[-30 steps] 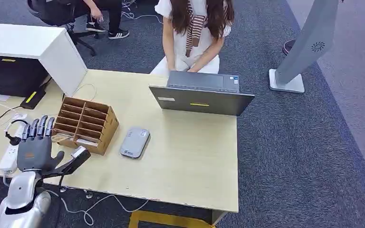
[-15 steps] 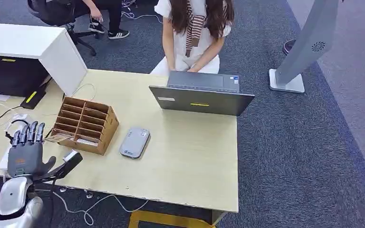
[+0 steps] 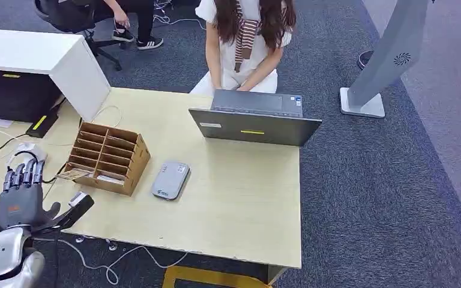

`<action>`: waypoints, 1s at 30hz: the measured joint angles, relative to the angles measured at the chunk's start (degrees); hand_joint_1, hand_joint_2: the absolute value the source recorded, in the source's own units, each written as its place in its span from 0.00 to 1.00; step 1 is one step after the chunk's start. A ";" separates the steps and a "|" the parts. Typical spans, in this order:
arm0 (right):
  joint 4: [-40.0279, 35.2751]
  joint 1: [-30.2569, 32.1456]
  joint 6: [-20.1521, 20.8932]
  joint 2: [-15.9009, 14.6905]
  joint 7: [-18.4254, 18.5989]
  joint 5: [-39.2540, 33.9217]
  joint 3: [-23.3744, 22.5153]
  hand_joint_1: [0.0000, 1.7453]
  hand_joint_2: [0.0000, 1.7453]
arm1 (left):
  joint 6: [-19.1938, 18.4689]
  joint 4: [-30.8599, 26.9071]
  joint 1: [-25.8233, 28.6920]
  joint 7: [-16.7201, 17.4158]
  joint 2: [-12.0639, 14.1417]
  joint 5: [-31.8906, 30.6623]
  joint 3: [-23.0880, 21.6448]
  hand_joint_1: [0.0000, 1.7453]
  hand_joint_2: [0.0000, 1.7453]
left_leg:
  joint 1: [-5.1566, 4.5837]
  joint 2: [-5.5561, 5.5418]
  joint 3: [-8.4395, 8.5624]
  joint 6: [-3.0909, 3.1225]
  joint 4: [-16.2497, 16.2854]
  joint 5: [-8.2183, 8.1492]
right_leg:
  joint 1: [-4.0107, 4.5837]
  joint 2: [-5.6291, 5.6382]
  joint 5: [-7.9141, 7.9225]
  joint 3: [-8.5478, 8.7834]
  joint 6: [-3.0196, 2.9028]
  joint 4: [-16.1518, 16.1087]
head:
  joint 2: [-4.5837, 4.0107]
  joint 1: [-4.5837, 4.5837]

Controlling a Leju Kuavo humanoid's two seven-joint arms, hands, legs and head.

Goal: Pass the card to the sensor for recognition and then transmit it.

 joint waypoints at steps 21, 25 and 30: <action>0.00 -0.11 0.26 0.11 0.61 1.42 0.09 0.00 1.00 | 0.85 4.48 -5.67 -0.59 -1.53 -2.95 -0.20 0.00 1.00 | 0.00 0.00 0.01 0.00 0.01 0.00 | 0.00 0.01 0.01 -0.01 0.00 0.00 | 0.00 0.00; 0.00 -0.15 0.26 0.11 0.77 1.53 0.17 0.00 1.00 | 0.83 5.16 -6.78 -0.59 -2.12 -3.48 -0.42 0.00 1.00 | 0.00 0.01 0.01 0.00 0.01 0.01 | 0.00 0.01 0.01 -0.01 0.00 0.00 | 0.00 0.02; 0.00 -0.23 0.26 0.20 0.79 1.66 0.42 0.00 1.00 | 0.85 6.34 -8.13 -0.39 -2.97 -4.48 -1.53 0.00 1.00 | -0.01 0.01 0.02 0.01 0.01 0.01 | 0.00 0.01 0.01 -0.01 0.00 0.00 | 0.00 0.02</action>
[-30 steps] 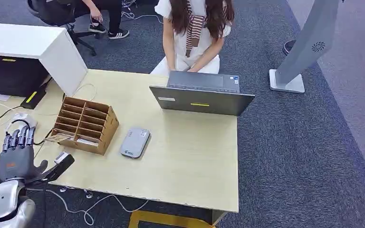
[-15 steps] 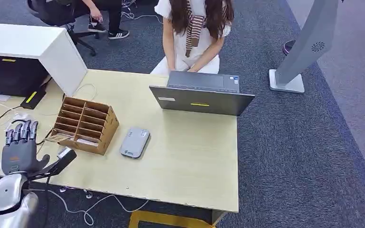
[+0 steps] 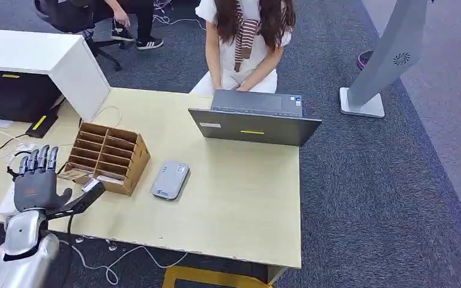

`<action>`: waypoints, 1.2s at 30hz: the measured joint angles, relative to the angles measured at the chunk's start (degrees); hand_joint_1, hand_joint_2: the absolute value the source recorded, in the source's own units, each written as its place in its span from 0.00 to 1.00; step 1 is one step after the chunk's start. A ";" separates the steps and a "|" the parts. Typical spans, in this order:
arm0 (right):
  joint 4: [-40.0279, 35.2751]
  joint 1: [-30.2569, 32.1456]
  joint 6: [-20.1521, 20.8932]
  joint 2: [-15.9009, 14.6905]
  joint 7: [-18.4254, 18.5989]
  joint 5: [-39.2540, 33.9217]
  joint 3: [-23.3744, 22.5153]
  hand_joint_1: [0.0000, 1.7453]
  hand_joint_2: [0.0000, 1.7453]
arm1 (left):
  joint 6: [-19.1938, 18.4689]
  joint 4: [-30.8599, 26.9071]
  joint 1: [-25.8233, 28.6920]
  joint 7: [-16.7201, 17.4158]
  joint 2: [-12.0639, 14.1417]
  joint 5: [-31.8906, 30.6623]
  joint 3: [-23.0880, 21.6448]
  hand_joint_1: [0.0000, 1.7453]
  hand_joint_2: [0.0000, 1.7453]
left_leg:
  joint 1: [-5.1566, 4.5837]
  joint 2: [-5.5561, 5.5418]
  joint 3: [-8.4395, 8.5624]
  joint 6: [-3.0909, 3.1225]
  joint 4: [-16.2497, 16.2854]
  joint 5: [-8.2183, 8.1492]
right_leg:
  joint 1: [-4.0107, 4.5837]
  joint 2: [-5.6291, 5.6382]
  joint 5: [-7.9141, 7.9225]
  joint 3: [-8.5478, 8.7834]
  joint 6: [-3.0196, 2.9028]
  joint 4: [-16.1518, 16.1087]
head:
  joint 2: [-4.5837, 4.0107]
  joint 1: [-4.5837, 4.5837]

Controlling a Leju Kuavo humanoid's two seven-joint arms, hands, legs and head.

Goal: Pass the card to the sensor for recognition and then transmit it.

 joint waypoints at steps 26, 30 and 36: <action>0.00 -0.14 -0.59 0.26 -0.07 0.61 0.20 0.00 1.00 | 1.60 3.26 -0.05 0.37 0.50 1.01 -1.57 0.00 1.00 | 0.00 0.01 -0.02 0.00 0.00 0.00 | 0.00 0.01 0.00 0.01 0.00 0.01 | 0.00 -0.02; 0.00 -0.14 -0.61 0.26 -0.20 0.59 0.20 0.00 1.00 | 1.31 0.96 1.00 0.31 0.33 0.50 -1.59 0.00 1.00 | 0.00 0.00 -0.01 0.00 0.00 0.00 | 0.00 0.01 0.00 0.00 0.00 0.00 | 0.00 -0.02; 0.00 -0.13 -0.70 0.26 -0.68 0.59 0.13 0.00 1.00 | 0.26 -4.75 2.77 -0.07 -0.15 -0.37 -2.69 0.00 1.00 | 0.00 0.00 -0.01 0.00 0.00 0.00 | 0.00 0.00 0.00 -0.01 0.00 0.00 | 0.00 -0.02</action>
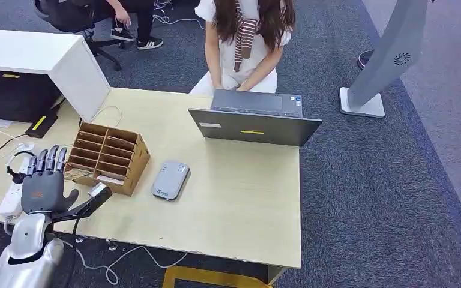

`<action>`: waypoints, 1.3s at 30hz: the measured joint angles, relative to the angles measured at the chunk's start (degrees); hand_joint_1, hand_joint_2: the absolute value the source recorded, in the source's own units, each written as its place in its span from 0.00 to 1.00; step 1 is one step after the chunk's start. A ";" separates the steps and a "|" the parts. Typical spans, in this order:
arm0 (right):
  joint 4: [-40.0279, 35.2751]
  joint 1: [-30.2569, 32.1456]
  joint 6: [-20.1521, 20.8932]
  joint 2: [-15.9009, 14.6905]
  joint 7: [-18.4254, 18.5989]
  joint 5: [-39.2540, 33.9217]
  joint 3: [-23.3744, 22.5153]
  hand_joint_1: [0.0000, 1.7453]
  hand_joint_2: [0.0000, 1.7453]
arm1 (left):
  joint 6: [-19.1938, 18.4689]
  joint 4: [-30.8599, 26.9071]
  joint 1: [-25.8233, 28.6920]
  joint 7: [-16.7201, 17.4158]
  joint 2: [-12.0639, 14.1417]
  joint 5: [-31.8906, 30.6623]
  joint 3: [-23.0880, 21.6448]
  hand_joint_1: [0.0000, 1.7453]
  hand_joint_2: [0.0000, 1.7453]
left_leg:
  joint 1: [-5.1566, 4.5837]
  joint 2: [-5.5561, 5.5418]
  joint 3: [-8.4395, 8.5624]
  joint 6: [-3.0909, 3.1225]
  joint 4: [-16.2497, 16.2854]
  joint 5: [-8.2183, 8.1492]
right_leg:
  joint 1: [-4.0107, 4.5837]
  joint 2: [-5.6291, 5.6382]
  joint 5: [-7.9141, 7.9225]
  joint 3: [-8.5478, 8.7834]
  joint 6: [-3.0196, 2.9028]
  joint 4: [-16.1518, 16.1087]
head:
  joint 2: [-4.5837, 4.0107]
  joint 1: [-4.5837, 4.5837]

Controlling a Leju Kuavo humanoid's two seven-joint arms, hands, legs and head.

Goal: Pass the card to the sensor for recognition and then transmit it.

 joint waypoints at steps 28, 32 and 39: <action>0.00 0.12 0.74 0.00 -0.66 -1.11 -2.12 0.00 1.00 | -7.39 -20.37 7.17 1.44 -1.44 -4.15 -14.43 0.00 1.00 | -0.01 0.01 0.00 0.00 0.00 -0.01 | -0.01 0.00 0.00 0.01 0.01 -0.01 | 0.00 0.02; 0.00 0.29 0.79 0.00 -0.70 -1.38 -2.51 0.00 1.00 | -7.93 -22.46 8.69 1.97 -1.29 -4.26 -15.60 0.00 1.00 | -0.01 0.01 0.00 0.00 0.00 -0.01 | 0.00 0.00 0.00 0.01 0.01 -0.01 | 0.00 0.00; 0.00 0.37 0.48 0.00 -0.66 -0.85 -2.69 0.00 1.00 | -8.63 -25.24 11.73 3.26 0.26 -3.89 -16.08 0.00 1.00 | -0.01 0.00 -0.01 0.00 -0.01 -0.01 | 0.00 -0.01 -0.01 0.01 0.01 -0.01 | 0.00 0.00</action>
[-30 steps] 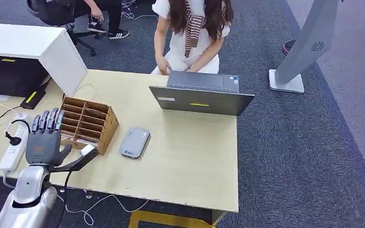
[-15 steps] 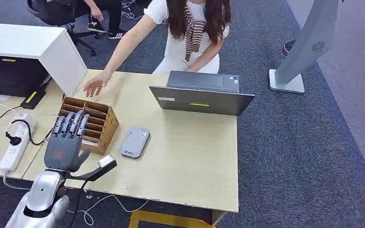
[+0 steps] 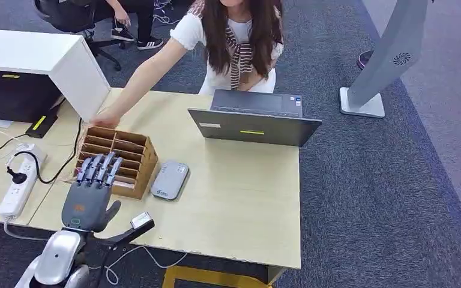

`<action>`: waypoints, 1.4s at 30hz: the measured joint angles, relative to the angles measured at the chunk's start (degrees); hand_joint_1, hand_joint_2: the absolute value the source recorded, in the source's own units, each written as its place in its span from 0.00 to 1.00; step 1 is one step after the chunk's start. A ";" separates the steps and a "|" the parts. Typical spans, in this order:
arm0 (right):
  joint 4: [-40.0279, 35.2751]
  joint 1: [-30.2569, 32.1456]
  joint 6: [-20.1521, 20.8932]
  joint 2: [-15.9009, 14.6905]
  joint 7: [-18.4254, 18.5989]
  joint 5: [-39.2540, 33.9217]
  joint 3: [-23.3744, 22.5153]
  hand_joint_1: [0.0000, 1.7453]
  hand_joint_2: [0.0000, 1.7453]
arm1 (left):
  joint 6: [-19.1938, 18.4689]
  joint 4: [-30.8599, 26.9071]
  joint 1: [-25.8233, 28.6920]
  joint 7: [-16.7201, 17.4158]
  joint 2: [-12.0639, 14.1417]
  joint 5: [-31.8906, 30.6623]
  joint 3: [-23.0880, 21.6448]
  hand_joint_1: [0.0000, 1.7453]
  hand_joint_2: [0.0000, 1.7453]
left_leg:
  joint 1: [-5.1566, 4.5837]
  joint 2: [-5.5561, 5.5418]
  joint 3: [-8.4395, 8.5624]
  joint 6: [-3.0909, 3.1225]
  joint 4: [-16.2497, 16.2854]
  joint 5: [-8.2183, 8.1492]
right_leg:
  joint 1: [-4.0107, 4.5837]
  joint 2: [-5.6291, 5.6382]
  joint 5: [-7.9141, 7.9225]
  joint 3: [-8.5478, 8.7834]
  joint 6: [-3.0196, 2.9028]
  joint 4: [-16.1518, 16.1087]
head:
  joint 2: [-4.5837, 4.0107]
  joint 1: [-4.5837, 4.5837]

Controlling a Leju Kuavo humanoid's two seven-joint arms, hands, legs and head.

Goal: Pass the card to the sensor for recognition and then transmit it.

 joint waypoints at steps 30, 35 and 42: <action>0.00 -0.05 1.12 0.00 0.50 1.03 -0.13 0.00 1.00 | -4.41 4.48 -7.51 5.57 -6.71 0.39 -4.37 0.00 1.00 | -0.03 0.01 0.02 0.03 0.03 0.02 | 0.00 0.01 0.04 0.01 0.04 0.00 | 0.00 0.00; 0.00 -0.05 1.35 0.00 0.59 0.87 -0.26 0.00 1.00 | -3.12 4.76 -6.86 6.36 -5.53 1.03 -4.17 0.00 1.00 | -0.02 0.00 -0.02 0.03 0.01 0.02 | 0.00 0.01 0.04 0.02 0.04 0.00 | 0.00 0.00; 0.00 -0.04 0.81 0.00 0.94 1.05 -0.81 0.00 1.00 | 2.28 4.76 -2.15 3.52 -0.83 1.60 1.64 0.00 1.00 | 0.02 0.03 -0.01 0.02 -0.01 0.02 | 0.01 0.04 0.01 0.00 0.02 0.01 | 0.00 0.00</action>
